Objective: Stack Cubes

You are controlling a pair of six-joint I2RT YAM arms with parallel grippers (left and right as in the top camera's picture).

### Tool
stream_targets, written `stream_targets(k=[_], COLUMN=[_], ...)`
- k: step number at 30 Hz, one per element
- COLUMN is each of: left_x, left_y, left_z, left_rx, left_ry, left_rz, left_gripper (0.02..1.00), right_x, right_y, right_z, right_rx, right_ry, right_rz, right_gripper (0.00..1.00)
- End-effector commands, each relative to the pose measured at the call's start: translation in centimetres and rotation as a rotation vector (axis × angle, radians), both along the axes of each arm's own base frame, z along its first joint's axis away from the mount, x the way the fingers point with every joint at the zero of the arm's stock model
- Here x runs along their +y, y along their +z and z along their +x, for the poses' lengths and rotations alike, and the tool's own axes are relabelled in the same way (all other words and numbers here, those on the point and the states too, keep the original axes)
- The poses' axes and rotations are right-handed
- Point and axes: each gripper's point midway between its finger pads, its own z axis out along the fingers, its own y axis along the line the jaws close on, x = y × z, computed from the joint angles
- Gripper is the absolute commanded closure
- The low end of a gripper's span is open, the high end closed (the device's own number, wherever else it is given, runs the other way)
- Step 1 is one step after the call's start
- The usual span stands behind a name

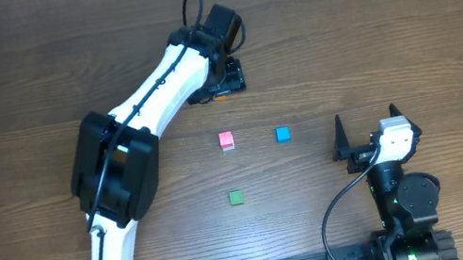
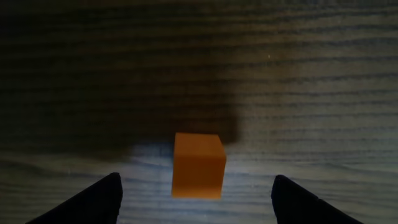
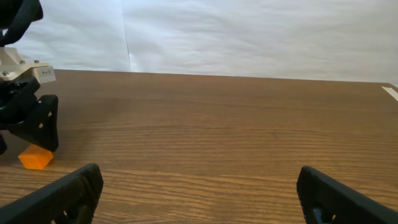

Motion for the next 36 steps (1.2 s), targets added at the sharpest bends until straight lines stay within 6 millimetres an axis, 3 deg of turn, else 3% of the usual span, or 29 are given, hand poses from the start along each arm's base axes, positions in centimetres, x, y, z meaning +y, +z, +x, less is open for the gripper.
stream_targets(k=[1, 6, 11, 16, 36], left_x=[0.16, -0.03, 0.0, -0.09, -0.19], left_y=[-1.31, -1.69, -1.86, -1.86, -1.9], left_z=[0.5, 0.31, 0.28, 0.23, 0.15], left_rx=[0.003, 0.008, 0.011, 0.011, 0.012], left_ry=[-0.01, -0.016, -0.016, -0.018, -0.02], left_rz=[0.026, 0.032, 0.034, 0.034, 0.034], left_gripper=[0.268, 0.413, 0.443, 0.542, 0.72], right_x=[-0.11, -0.11, -0.11, -0.11, -0.11], right_y=[-0.18, -0.18, -0.18, -0.18, -0.18], right_z=[0.0, 0.0, 0.0, 0.0, 0.0], right_rx=[-0.003, -0.003, -0.003, -0.003, -0.003], right_ry=[-0.004, -0.004, -0.004, -0.004, -0.004], right_rz=[-0.001, -0.001, -0.001, -0.001, -0.001], right_gripper=[0.009, 0.009, 0.007, 0.007, 0.007])
